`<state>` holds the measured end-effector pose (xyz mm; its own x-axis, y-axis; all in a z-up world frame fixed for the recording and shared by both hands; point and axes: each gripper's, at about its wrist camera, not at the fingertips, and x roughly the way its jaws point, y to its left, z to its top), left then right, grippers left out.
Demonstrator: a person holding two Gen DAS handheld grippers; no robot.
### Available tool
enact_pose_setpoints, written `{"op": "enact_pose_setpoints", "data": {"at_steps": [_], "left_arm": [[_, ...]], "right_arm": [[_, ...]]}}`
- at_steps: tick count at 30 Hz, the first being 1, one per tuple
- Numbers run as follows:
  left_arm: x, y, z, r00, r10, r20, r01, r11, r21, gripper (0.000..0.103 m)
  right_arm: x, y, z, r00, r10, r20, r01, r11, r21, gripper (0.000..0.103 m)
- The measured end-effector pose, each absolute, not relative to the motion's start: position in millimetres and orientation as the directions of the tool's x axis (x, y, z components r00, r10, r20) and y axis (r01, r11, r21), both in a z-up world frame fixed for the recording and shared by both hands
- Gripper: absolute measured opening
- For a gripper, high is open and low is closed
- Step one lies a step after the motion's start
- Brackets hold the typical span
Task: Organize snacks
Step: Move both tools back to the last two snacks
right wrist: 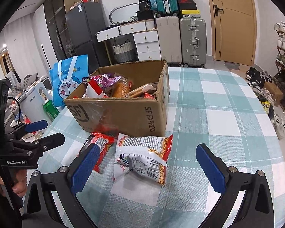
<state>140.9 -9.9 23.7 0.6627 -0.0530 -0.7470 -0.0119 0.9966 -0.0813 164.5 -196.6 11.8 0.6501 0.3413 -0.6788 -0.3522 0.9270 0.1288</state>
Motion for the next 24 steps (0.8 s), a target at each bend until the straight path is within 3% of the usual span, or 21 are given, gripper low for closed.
{"op": "enact_pose_setpoints", "data": {"at_steps": [24], "left_arm": [[154,-12,-17,0.595,-0.065,-0.801,-0.010,0.996,-0.088,0.102]], "right_arm": [[182,-177,-30,0.535,0.329,-0.778,-0.372,0.919,0.133,0.102]]}}
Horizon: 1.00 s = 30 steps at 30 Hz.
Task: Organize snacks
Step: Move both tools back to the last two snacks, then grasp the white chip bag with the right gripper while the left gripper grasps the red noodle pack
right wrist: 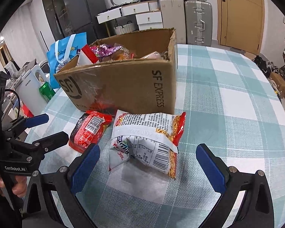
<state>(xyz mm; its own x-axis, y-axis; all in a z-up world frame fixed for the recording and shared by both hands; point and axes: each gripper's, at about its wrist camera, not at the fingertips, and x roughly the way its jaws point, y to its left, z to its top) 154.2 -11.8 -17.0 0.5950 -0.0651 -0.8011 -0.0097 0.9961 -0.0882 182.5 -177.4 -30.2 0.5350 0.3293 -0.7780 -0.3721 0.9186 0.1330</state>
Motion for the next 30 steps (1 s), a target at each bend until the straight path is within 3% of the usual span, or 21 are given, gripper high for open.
{"op": "enact_pose_setpoints", "data": {"at_steps": [6,9,17,30], "left_arm": [[158,-12,-23,0.585,-0.066,-0.808,-0.008,0.996,-0.086,0.102],[159,-14,-24,0.581,-0.063,-0.811,-0.006,0.997,-0.082,0.102],[162,-18,-27,0.576,-0.060,-0.815,-0.003,0.997,-0.076,0.102],[179,-44,-44,0.544,-0.066,-0.836,0.037,0.998,-0.054,0.102]], "right_arm": [[192,-171,-40,0.505,0.348,-0.790,-0.371,0.914,0.166,0.100],[197,-166,-42,0.505,0.350,-0.789,-0.378,0.911,0.162,0.086],[193,-173,-38,0.523,0.367,-0.769,-0.398,0.903,0.161,0.064],[163,-191,-21,0.574,0.398,-0.715,-0.413,0.895,0.167,0.063]]}}
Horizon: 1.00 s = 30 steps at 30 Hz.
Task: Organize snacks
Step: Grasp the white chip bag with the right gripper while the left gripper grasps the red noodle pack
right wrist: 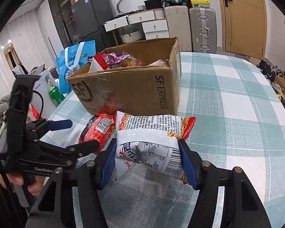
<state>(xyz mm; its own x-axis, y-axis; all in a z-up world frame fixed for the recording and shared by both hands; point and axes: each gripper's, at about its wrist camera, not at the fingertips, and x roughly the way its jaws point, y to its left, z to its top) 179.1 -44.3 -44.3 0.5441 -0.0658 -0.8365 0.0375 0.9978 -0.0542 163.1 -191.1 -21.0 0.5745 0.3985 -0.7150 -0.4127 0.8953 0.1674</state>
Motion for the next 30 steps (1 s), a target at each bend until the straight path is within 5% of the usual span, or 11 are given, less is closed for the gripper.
{"op": "enact_pose_setpoints", "data": {"at_steps": [4,9,10,13,30], "left_arm": [[185,-53,-47,0.541,-0.057,-0.839,0.044,0.998,-0.039,0.098],[188,-56,-47,0.526,-0.127,-0.841,0.086,0.992,-0.096,0.066],[187,-57,-46,0.524,-0.148,-0.839,0.096,0.989,-0.115,0.052],[186,-59,-43,0.531,-0.166,-0.831,0.116,0.986,-0.122,0.041],[160,-53,8,0.631,-0.220,-0.743,0.157,0.975,-0.155,0.041]], "right_arm": [[159,-194,-21,0.581,0.389,-0.715,-0.412,0.898,0.155,0.063],[158,-197,-21,0.585,0.385,-0.714,-0.402,0.902,0.157,0.063],[158,-197,-21,0.585,0.386,-0.713,-0.401,0.902,0.159,0.063],[157,-199,-19,0.591,0.386,-0.709,-0.399,0.903,0.159,0.063],[140,-196,8,0.641,0.394,-0.659,-0.414,0.900,0.136,0.063]]}}
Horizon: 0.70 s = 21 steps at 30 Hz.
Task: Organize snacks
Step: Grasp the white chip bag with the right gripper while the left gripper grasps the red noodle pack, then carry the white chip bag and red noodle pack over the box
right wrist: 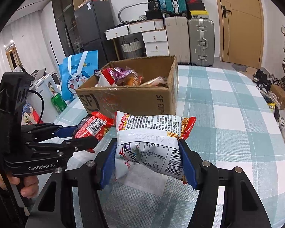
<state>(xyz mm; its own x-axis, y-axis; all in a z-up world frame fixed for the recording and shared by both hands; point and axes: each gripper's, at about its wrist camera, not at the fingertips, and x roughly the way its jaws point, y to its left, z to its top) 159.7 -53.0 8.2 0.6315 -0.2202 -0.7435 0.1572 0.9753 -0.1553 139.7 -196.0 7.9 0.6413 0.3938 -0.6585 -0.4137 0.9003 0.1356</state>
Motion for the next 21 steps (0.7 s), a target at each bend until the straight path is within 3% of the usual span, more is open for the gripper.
{"op": "enact_pose_setpoints", "data": {"at_steps": [10,21], "left_arm": [[128,-32,74,0.722,-0.211,-0.659,0.141,0.977,-0.157,0.041],[106,-11,109,0.774,-0.176,-0.609,0.110,0.983,-0.143,0.041]], "right_arm": [[123,-193,52,0.694,0.397,-0.600,-0.435,0.896,0.090,0.063],[109,-183,100,0.739,0.386,-0.552,-0.439,0.898,0.039,0.063]]}}
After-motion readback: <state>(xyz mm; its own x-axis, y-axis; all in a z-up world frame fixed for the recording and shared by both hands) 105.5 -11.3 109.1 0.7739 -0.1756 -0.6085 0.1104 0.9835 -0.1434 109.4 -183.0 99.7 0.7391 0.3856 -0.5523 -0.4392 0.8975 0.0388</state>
